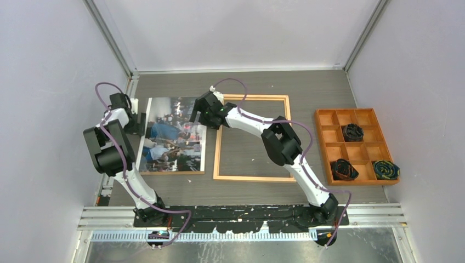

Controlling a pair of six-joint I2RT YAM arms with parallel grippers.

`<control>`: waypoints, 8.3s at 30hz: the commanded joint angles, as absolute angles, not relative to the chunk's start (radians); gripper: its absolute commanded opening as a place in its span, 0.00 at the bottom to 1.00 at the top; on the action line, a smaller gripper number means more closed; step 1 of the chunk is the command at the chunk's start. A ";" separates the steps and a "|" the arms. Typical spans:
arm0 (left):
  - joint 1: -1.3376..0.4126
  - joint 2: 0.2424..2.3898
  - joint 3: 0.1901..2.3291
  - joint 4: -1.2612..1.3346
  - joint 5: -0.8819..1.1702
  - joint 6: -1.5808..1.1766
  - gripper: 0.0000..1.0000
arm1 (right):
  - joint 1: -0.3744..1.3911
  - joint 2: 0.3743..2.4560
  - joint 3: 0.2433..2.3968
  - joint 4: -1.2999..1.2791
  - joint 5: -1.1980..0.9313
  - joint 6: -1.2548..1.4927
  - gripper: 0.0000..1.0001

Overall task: Put the photo into the frame
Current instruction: Pick up the photo frame item at the center of the board.

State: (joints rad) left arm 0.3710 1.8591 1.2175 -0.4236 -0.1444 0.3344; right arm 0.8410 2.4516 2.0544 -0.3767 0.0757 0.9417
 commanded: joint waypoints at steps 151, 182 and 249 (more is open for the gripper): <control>0.480 1.682 0.966 -0.618 0.051 0.487 0.92 | 1.004 2.265 1.842 -0.679 -0.150 1.075 0.77; 0.456 1.703 0.950 -0.581 0.013 0.496 0.90 | 1.052 2.203 1.960 -0.699 -0.111 1.007 0.74; 0.391 1.587 1.337 -0.966 0.125 0.478 1.00 | 0.996 1.725 1.655 -0.549 0.070 0.688 0.01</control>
State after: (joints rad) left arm 0.4587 1.6665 1.2747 -0.8436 0.0734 0.5022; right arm 1.0054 1.8656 1.5475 -0.3721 -0.0944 0.9020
